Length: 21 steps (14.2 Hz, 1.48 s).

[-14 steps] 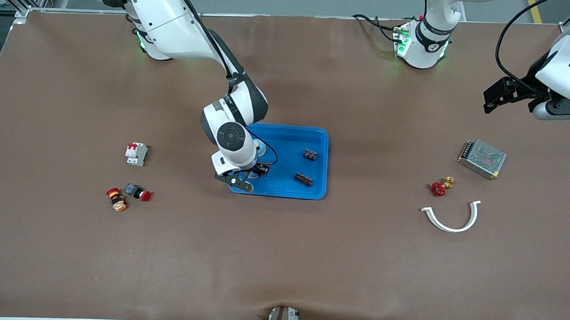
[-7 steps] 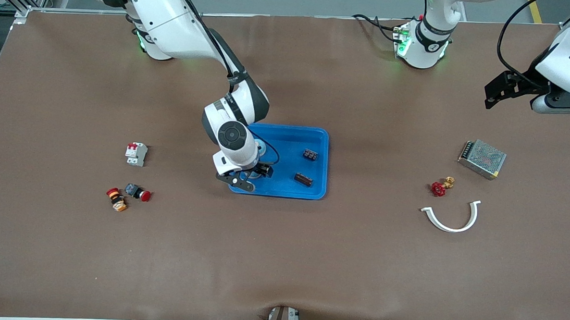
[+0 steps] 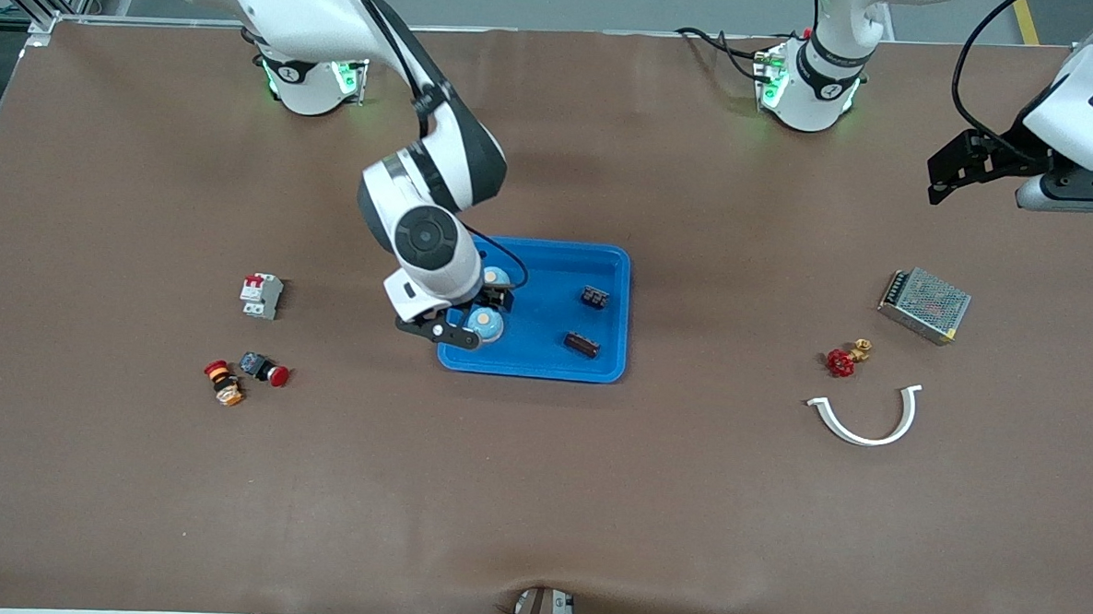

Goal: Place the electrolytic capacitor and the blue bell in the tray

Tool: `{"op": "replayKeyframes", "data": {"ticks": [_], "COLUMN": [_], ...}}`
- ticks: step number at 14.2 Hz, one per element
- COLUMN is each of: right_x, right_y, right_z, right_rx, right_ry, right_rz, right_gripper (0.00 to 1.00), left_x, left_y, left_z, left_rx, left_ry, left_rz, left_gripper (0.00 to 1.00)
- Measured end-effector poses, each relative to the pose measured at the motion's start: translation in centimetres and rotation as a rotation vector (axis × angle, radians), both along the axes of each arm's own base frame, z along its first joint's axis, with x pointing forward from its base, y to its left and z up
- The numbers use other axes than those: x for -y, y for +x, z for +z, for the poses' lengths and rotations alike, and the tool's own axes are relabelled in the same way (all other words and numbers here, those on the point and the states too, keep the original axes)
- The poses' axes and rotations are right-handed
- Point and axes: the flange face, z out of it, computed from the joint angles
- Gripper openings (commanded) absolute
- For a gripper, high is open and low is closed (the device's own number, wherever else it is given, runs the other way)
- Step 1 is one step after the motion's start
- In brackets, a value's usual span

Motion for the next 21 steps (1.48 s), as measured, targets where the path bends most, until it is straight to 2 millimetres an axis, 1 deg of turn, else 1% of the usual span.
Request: {"op": "replayKeyframes", "data": {"ticks": [2, 5, 8, 11, 13, 15, 16, 17, 18, 19, 21], "right_x": [2.1, 6.0, 11.1, 17.1, 21.9, 27.9, 30.8, 33.4, 35.4, 36.8, 38.6], "right_y": [-0.8, -2.9, -4.5, -4.9, -4.8, -4.1, -3.8, -3.5, -3.2, -2.9, -2.1], "right_z": [3.5, 7.4, 10.9, 13.7, 15.5, 17.1, 17.7, 18.0, 18.3, 18.7, 19.7], "right_rx": [-0.004, 0.007, 0.008, 0.04, 0.065, 0.096, 0.11, 0.122, 0.138, 0.156, 0.191], "right_ry": [0.018, 0.05, 0.075, 0.063, 0.063, 0.079, 0.083, 0.084, 0.083, 0.072, 0.03], "right_rz": [0.048, 0.109, 0.16, 0.228, 0.271, 0.296, 0.291, 0.278, 0.262, 0.249, 0.238], "right_gripper": [1.0, 1.0, 1.0, 1.0, 1.0, 1.0, 1.0, 1.0, 1.0, 1.0, 1.0], "left_x": [0.2, 0.1, 0.0, 0.1, 0.2, 0.4, 0.5, 0.5, 0.6, 0.6, 0.6], "left_y": [0.0, 0.0, 0.0, 0.0, 0.0, 0.0, 0.0, 0.1, 0.1, 0.2, 0.3], "left_z": [0.0, -0.2, -0.4, -0.4, -0.4, -0.4, -0.5, -0.6, -0.7, -0.8, -0.9], "left_rx": [-0.001, -0.005, -0.009, -0.01, -0.01, -0.01, -0.011, -0.013, -0.015, -0.017, -0.019], "left_ry": [0.0, -0.001, -0.007, -0.008, -0.01, -0.011, -0.011, -0.011, -0.011, -0.011, -0.011], "left_rz": [-0.009, -0.009, -0.008, -0.009, -0.011, -0.015, -0.017, -0.018, -0.019, -0.019, -0.019], "left_gripper": [1.0, 1.0, 1.0, 1.0, 1.0, 1.0, 1.0, 1.0, 1.0, 1.0, 1.0]}}
